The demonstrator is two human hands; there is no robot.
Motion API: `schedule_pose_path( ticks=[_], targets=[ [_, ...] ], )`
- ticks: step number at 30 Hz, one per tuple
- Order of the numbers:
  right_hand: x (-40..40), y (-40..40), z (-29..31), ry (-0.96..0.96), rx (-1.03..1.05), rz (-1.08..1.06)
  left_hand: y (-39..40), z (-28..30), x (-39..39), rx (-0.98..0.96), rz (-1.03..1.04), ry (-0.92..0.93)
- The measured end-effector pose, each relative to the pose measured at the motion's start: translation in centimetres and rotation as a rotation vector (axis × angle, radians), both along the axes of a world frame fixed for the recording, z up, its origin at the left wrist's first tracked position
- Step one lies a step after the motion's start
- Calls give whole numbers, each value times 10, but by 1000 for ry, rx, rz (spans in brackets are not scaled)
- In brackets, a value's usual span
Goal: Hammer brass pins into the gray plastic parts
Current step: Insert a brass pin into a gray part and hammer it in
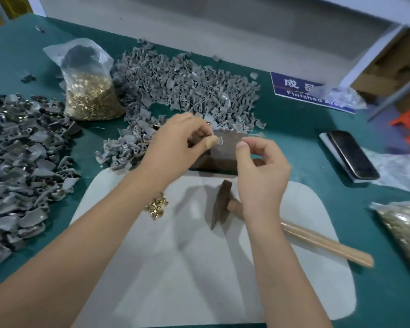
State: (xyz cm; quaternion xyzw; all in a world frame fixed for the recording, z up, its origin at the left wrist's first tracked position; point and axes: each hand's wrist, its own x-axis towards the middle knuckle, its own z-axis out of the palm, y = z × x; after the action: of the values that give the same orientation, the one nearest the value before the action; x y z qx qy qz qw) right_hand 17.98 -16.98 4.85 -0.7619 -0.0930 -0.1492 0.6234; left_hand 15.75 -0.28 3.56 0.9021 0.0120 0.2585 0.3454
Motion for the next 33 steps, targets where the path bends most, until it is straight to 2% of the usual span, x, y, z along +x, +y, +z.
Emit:
schedule_pose_path(
  ticks=[11, 13, 16, 20, 33],
  targets=[
    [35, -21, 10, 140, -23, 183, 1, -12, 4, -18, 49, -8],
    [42, -20, 13, 104, -96, 215, 0, -11, 4, -32, 66, -3],
    [48, -17, 9, -47, -323, 286, -3, -11, 2, -44, 78, 0],
    [41, -6, -7, -197, -536, 282, -5, -12, 0, -53, 78, -6],
    [37, 6, -17, -274, -559, 230, -8, -11, 0, -103, 69, -5]
  ],
)
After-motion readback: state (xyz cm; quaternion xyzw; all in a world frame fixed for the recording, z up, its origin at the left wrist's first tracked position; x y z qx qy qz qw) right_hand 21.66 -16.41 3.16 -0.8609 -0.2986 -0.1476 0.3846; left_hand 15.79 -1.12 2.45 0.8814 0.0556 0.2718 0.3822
